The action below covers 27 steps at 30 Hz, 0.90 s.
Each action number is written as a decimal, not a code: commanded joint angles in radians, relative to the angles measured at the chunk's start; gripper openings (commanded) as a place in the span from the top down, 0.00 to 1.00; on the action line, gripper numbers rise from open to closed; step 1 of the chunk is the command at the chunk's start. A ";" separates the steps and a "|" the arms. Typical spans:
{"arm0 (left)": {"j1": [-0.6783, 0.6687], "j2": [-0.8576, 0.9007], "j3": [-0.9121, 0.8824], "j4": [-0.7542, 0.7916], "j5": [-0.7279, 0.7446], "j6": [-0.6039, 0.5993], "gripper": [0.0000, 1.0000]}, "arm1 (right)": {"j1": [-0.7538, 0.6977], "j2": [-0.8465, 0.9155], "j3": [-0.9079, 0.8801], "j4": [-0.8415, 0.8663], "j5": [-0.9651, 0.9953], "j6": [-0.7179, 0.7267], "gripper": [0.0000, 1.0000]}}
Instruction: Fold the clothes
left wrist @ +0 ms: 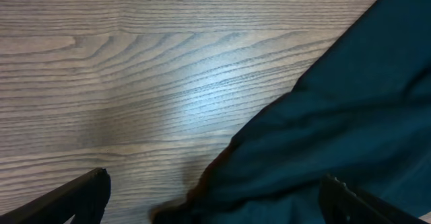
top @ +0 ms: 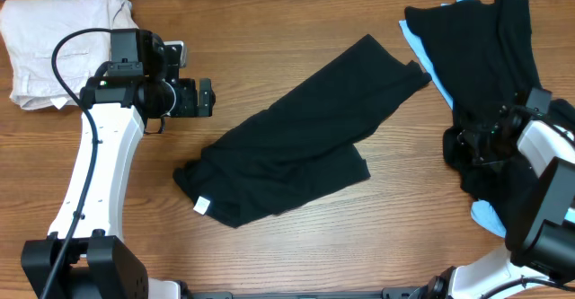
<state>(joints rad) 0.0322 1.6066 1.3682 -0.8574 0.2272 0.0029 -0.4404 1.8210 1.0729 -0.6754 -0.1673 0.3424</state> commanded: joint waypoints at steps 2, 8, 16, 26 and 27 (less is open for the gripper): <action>-0.008 0.003 0.018 -0.012 0.010 0.020 0.00 | 0.002 -0.071 0.140 -0.087 -0.163 -0.085 0.35; -0.070 0.003 0.018 -0.161 0.217 0.151 0.00 | 0.064 -0.191 0.316 -0.233 -0.272 -0.135 0.23; -0.408 0.007 -0.035 -0.256 -0.103 0.050 0.00 | 0.082 -0.192 0.314 -0.283 -0.306 -0.192 0.08; -0.489 0.098 -0.278 -0.102 -0.166 -0.088 0.08 | 0.100 -0.192 0.314 -0.309 -0.305 -0.195 0.08; -0.487 0.121 -0.290 -0.074 -0.211 -0.123 0.05 | 0.107 -0.192 0.314 -0.308 -0.305 -0.195 0.09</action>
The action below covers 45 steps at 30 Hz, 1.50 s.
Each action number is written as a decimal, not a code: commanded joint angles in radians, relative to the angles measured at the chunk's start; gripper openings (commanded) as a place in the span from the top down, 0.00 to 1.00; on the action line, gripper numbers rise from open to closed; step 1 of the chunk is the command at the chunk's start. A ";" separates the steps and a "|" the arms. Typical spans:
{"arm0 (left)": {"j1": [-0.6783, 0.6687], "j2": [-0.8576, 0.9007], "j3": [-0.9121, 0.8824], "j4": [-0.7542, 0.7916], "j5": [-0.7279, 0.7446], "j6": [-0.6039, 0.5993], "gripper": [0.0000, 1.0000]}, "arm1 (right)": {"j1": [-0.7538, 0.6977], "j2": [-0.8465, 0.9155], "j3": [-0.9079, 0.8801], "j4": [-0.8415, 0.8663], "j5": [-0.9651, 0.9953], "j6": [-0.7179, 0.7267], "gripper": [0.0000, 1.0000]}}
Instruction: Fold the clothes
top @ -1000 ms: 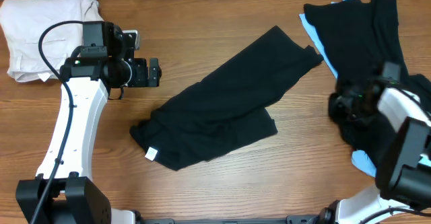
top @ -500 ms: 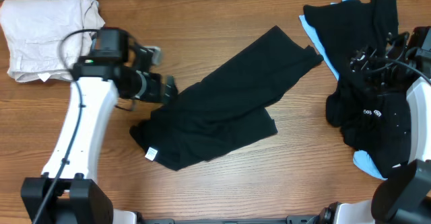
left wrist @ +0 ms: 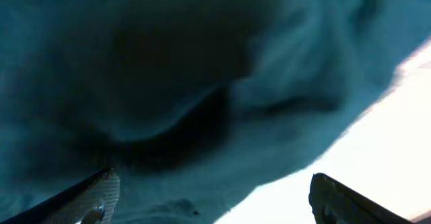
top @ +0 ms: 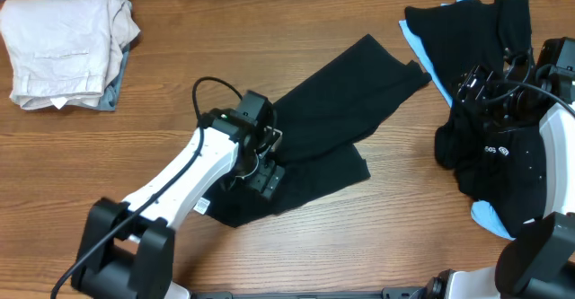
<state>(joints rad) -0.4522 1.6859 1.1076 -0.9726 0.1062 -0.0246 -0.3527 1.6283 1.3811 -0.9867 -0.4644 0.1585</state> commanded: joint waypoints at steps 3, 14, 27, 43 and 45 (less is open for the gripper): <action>0.018 0.111 -0.034 0.090 -0.194 -0.145 0.00 | 0.037 0.001 0.006 0.003 -0.008 -0.015 0.08; 0.283 0.365 -0.026 0.447 -0.431 -0.078 0.00 | 0.206 0.011 -0.040 0.051 0.118 0.031 0.08; 0.312 0.363 0.765 -0.026 -0.401 0.070 0.00 | 0.399 0.231 -0.040 0.333 0.413 0.264 0.19; 0.308 0.364 0.928 -0.183 -0.321 0.070 0.00 | 0.375 0.393 -0.040 0.425 0.366 0.143 0.89; 0.308 0.364 0.928 -0.183 -0.321 0.070 0.00 | 0.371 0.381 -0.040 0.385 0.366 0.144 0.96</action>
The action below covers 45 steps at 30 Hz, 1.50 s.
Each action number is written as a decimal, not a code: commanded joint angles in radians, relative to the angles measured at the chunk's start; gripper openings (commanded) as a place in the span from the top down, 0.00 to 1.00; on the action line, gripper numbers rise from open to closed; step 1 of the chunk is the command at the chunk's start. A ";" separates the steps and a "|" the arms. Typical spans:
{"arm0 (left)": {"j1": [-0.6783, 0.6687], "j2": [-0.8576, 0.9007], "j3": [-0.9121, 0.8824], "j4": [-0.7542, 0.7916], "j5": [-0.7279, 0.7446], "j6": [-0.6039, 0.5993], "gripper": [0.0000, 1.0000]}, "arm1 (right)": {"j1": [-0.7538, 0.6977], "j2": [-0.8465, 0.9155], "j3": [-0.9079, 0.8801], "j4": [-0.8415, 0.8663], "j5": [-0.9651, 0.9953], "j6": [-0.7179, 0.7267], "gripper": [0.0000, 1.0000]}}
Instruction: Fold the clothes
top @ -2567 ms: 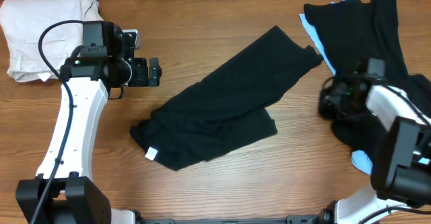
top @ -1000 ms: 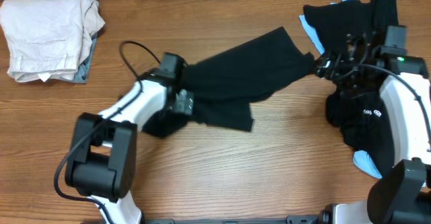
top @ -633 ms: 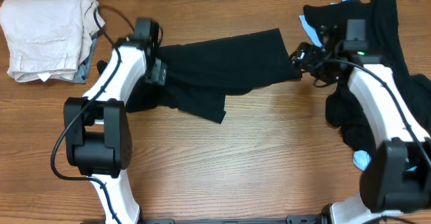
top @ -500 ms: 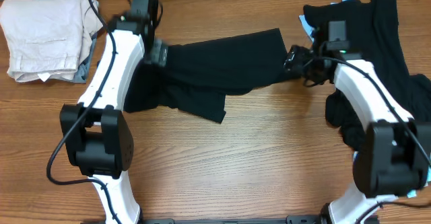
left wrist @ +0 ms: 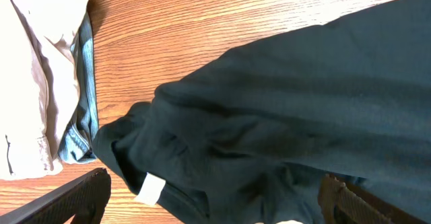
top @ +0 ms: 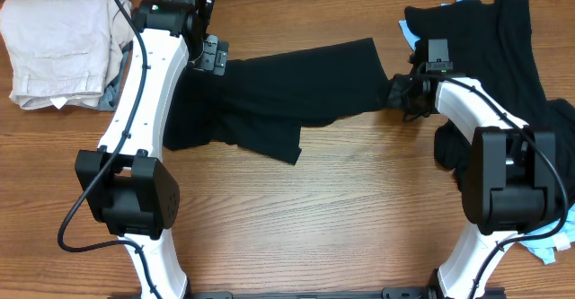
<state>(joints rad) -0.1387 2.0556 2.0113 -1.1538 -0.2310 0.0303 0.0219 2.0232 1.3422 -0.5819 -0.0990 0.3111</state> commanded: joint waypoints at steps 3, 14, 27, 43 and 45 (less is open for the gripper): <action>-0.005 -0.006 0.024 -0.002 0.016 0.016 0.00 | -0.013 -0.091 0.002 -0.122 -0.056 -0.001 0.96; -0.005 -0.006 0.024 -0.049 0.021 0.080 0.00 | -0.017 -0.456 0.002 -0.588 -0.113 -0.001 0.96; -0.006 -0.006 0.024 -0.002 0.027 0.090 0.00 | -0.017 -0.432 0.002 -0.101 -0.141 0.065 0.96; -0.006 -0.006 0.024 0.019 0.075 0.090 0.00 | -0.018 -0.300 0.002 -0.197 -0.192 0.135 0.94; -0.006 -0.006 0.024 0.018 0.075 0.090 0.00 | -0.018 -0.325 0.002 -0.323 -0.180 0.135 0.94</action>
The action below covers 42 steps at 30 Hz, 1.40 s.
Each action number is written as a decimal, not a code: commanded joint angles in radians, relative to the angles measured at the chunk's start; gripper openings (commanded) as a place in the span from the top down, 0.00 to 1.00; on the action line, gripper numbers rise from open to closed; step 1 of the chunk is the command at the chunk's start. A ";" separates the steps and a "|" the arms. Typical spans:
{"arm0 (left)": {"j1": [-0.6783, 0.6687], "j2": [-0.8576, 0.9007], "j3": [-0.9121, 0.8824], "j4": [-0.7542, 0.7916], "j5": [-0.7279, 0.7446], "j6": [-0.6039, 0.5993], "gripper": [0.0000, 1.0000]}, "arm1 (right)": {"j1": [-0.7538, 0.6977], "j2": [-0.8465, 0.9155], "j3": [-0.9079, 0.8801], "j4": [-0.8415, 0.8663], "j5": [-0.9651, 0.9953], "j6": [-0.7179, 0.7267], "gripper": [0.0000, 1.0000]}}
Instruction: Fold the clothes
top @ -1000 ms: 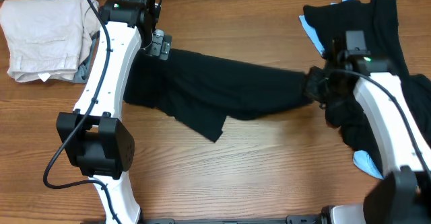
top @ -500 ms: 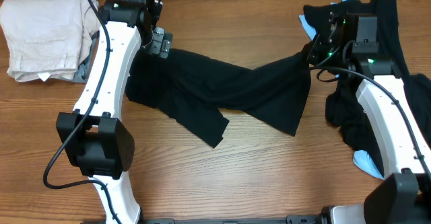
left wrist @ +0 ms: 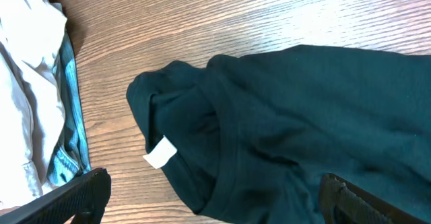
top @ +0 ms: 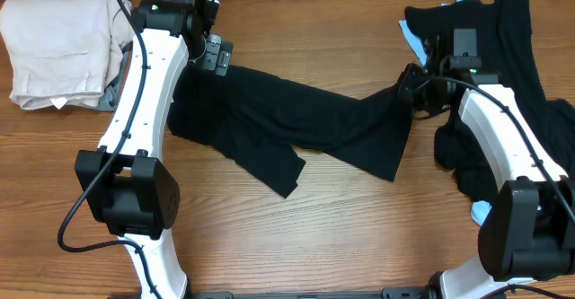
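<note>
A black shirt (top: 305,124) lies spread across the middle of the wooden table (top: 314,236), running from the left arm to the right arm. In the left wrist view its collar (left wrist: 202,123) and a white tag (left wrist: 159,153) lie flat on the wood. My left gripper (top: 216,58) hovers over that collar end, and in its own view the left gripper (left wrist: 214,182) is open, with the cloth below it. My right gripper (top: 409,91) sits at the shirt's right corner, which rises to a point at the fingers, so it looks shut on the cloth.
Folded beige clothes (top: 58,48) on a blue garment (left wrist: 67,116) sit at the back left, close to the shirt's collar. A heap of black and light blue clothes (top: 490,48) fills the right side, around the right arm.
The shirt's right end has shifted right and toward the front and now lies more spread out. The right gripper is slightly further right. The left gripper has barely moved and stays open over the collar.
At first the shirt lay crumpled diagonally mid-table, both arms away from it. Then the left gripper was down on its lower left part. Later the shirt stretched across the back between both grippers. Now it lies flatter and lower across the middle.
</note>
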<state>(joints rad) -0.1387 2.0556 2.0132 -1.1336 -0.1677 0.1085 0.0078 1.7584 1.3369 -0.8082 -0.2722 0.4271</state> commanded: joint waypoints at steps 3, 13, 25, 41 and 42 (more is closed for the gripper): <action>-0.006 -0.006 0.023 -0.007 0.012 0.012 0.00 | -0.003 -0.073 0.007 -0.320 0.094 0.020 0.94; -0.007 -0.006 0.023 -0.018 0.013 0.011 0.00 | -0.002 -0.060 0.007 -0.537 0.226 0.034 0.93; -0.006 -0.006 0.022 0.002 0.054 0.011 0.00 | -0.003 0.143 0.007 -0.085 0.165 0.007 0.85; -0.047 -0.079 0.288 -0.417 0.200 -0.101 0.00 | -0.075 -0.222 0.122 -0.536 0.154 -0.037 0.21; -0.054 -0.079 0.281 -0.446 0.211 -0.114 0.00 | -0.075 -0.225 0.121 -0.555 0.159 -0.037 0.21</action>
<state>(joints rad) -0.1593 2.0075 2.2810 -1.4963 -0.0490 0.0490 -0.0647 1.5608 1.4410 -1.3285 -0.1547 0.3908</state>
